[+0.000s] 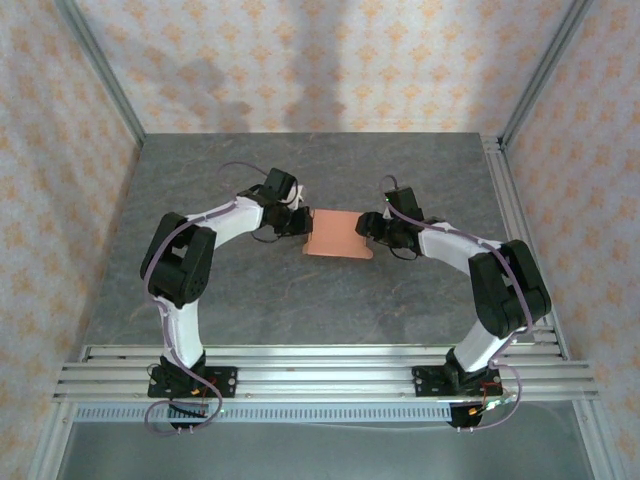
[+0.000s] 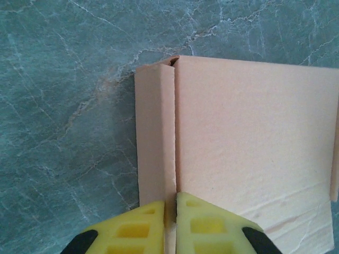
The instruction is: Fold the paper box
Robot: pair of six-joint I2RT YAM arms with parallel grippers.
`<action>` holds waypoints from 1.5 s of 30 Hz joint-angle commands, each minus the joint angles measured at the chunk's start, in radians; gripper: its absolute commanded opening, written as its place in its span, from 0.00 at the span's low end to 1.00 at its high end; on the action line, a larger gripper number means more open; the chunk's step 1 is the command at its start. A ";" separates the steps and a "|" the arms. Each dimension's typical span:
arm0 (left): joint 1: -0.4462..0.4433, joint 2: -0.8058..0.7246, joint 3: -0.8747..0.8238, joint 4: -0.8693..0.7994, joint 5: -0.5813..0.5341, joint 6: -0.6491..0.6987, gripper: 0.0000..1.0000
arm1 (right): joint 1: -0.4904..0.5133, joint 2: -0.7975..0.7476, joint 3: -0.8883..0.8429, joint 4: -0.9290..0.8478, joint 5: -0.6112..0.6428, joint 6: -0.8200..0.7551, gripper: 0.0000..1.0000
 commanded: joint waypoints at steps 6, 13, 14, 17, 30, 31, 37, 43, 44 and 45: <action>0.046 0.029 -0.059 0.082 0.116 -0.010 0.08 | -0.010 -0.024 -0.011 0.069 -0.028 0.046 0.65; 0.075 0.052 -0.069 0.095 0.184 0.018 0.08 | -0.020 -0.001 -0.032 0.168 -0.133 0.107 0.72; 0.079 0.054 -0.072 0.096 0.192 0.020 0.07 | -0.024 0.005 -0.037 0.191 -0.154 0.122 0.73; 0.084 0.057 -0.073 0.096 0.201 0.026 0.07 | -0.035 0.020 -0.056 0.264 -0.208 0.168 0.74; 0.094 0.068 -0.081 0.096 0.196 0.033 0.05 | -0.055 0.094 -0.077 0.391 -0.318 0.238 0.73; 0.096 0.071 -0.082 0.096 0.195 0.031 0.05 | -0.054 0.098 -0.077 0.417 -0.342 0.240 0.71; 0.101 0.087 -0.086 0.108 0.198 0.014 0.06 | -0.055 0.093 -0.081 0.455 -0.379 0.252 0.56; 0.101 0.080 -0.084 0.115 0.189 0.002 0.12 | -0.055 0.080 -0.076 0.451 -0.376 0.266 0.47; 0.100 0.074 -0.089 0.123 0.182 -0.008 0.15 | -0.056 0.077 -0.075 0.451 -0.374 0.267 0.47; 0.101 0.065 -0.095 0.136 0.180 -0.016 0.18 | -0.056 0.074 -0.075 0.449 -0.371 0.269 0.47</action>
